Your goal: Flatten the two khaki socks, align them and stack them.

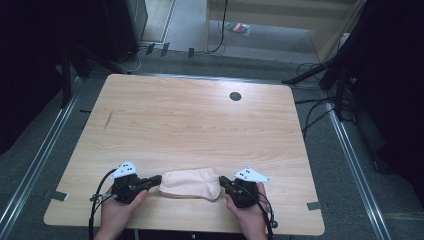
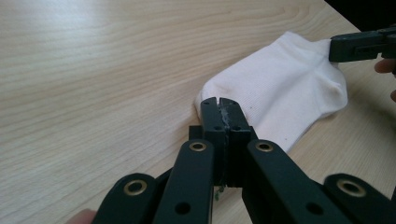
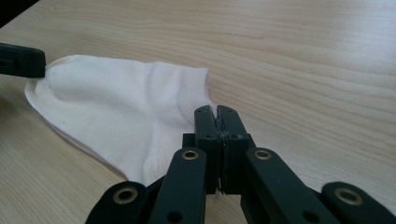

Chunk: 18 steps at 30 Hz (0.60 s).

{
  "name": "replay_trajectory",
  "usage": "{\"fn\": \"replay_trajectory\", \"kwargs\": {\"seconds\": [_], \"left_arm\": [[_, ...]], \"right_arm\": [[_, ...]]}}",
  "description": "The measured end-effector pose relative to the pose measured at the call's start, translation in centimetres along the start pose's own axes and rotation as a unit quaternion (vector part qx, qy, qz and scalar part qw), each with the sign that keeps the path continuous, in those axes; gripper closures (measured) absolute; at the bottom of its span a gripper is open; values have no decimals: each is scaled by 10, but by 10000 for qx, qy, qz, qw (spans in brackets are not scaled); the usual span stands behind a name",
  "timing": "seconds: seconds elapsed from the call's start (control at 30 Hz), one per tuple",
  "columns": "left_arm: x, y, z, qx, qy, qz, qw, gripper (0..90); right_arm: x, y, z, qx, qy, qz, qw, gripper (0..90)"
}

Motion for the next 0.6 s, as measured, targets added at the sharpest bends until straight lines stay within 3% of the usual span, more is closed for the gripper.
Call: {"fn": "replay_trajectory", "kwargs": {"seconds": [0.13,0.17,0.27,0.33,0.37,0.4,0.43,0.6], "left_arm": [[-3,4,0,67,-385,404,9984,900],[-3,4,0,89,-396,461,9981,900],[0,4,-1,114,-305,458,9984,900],[-2,3,-3,124,-300,279,9991,900],[-3,1,-3,135,-311,262,9991,900],[-5,-1,-5,71,-325,302,9990,900],[-6,-3,-6,85,-314,300,9990,900],[-5,-10,-8,170,-365,380,9985,900]], "right_arm": [[-4,3,1,67,4,-42,10000,900],[-6,3,0,83,-55,-86,9999,900],[-11,5,0,119,-124,-152,9997,900],[-11,6,0,120,-165,-69,9998,900],[-9,5,-1,115,-70,-80,9999,900],[-8,5,-1,111,-37,-93,9999,900],[-5,2,-2,113,-28,42,9999,900],[-2,-7,-4,62,58,23,10000,900]]}}
Point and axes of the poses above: each handheld gripper's, and its own axes: y roughly backward along the jaws, z roughly out of its top, x roughly to its left, the point moved 3 cm from there along -y, roughly forward along the jaws, and after that the axes turned 3 degrees about x, right-handed, at the moved point
